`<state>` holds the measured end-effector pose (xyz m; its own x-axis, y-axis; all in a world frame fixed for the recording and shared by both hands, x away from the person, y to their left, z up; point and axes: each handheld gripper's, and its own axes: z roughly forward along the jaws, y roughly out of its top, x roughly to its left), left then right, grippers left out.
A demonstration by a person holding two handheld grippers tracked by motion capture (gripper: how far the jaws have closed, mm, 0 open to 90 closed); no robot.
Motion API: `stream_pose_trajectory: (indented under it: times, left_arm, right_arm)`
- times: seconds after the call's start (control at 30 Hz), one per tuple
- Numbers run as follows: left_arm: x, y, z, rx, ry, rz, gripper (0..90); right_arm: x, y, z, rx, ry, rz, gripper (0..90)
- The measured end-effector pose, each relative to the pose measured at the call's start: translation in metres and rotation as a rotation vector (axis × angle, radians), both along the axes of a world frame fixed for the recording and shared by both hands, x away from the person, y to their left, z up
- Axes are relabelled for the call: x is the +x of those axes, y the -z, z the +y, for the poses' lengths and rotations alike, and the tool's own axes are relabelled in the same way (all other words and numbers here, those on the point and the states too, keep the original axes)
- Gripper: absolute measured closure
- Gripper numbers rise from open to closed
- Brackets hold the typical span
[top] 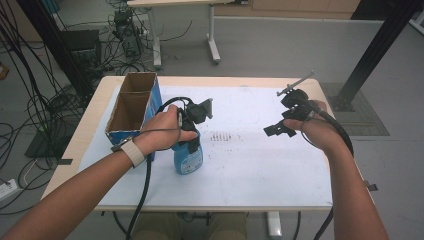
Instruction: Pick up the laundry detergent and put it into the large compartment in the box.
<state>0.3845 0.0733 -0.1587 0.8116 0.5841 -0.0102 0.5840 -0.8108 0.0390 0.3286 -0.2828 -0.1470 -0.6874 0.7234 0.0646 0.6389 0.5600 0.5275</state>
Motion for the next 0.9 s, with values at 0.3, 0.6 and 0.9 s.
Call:
stream_pose_trajectory:
  times: [0.3, 0.6, 0.9]
  left_arm:
    - [-0.0002, 0.0001, 0.0002, -0.001, -0.002, -0.001, 38.9]
    - [-0.0016, 0.0002, 0.0006, -0.003, -0.004, -0.006, 38.9]
    - [-0.0015, 0.0001, 0.0009, -0.005, -0.002, -0.006, 38.9]
  right_arm:
    - [-0.0004, 0.0009, -0.0006, 0.002, 0.001, -0.001, 8.9]
    - [-0.0005, 0.0022, -0.0004, 0.002, -0.001, 0.003, 8.9]
    - [-0.0039, -0.0007, -0.0024, 0.005, 0.001, -0.005, 8.9]
